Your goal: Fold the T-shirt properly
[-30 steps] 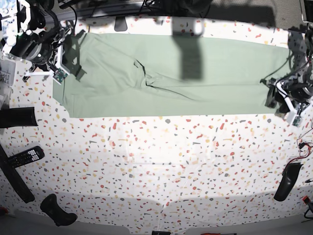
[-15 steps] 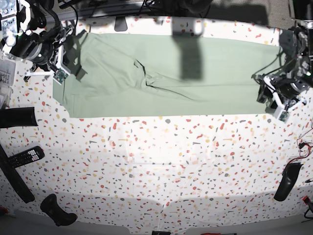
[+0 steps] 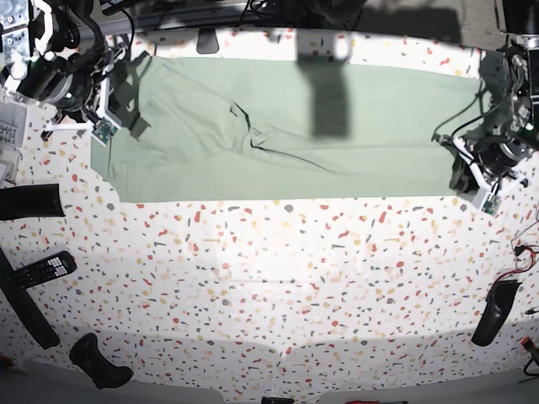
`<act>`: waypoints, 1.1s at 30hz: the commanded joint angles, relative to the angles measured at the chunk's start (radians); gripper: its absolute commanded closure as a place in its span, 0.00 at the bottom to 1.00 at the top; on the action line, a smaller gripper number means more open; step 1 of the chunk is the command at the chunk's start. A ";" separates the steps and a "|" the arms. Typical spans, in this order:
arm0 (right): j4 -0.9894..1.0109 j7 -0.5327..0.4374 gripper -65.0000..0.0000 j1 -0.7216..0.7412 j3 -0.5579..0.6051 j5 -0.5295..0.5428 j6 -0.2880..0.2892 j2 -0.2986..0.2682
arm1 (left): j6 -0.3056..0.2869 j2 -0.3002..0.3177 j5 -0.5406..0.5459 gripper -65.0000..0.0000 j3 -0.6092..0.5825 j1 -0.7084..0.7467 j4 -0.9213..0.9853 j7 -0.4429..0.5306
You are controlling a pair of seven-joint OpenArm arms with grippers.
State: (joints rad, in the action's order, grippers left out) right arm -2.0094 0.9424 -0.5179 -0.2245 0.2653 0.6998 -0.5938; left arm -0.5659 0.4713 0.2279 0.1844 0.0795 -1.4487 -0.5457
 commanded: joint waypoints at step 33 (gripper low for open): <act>-0.018 -0.010 1.00 0.003 -0.006 0.000 -0.002 -0.016 | -0.034 0.227 0.212 1.00 0.009 0.218 -0.292 -0.229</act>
State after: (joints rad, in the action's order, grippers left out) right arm -2.0094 0.9424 -0.5179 -0.2245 0.2626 0.6998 -0.5934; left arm -0.6033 0.6807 0.4324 0.1833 0.3042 -1.7237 -0.7841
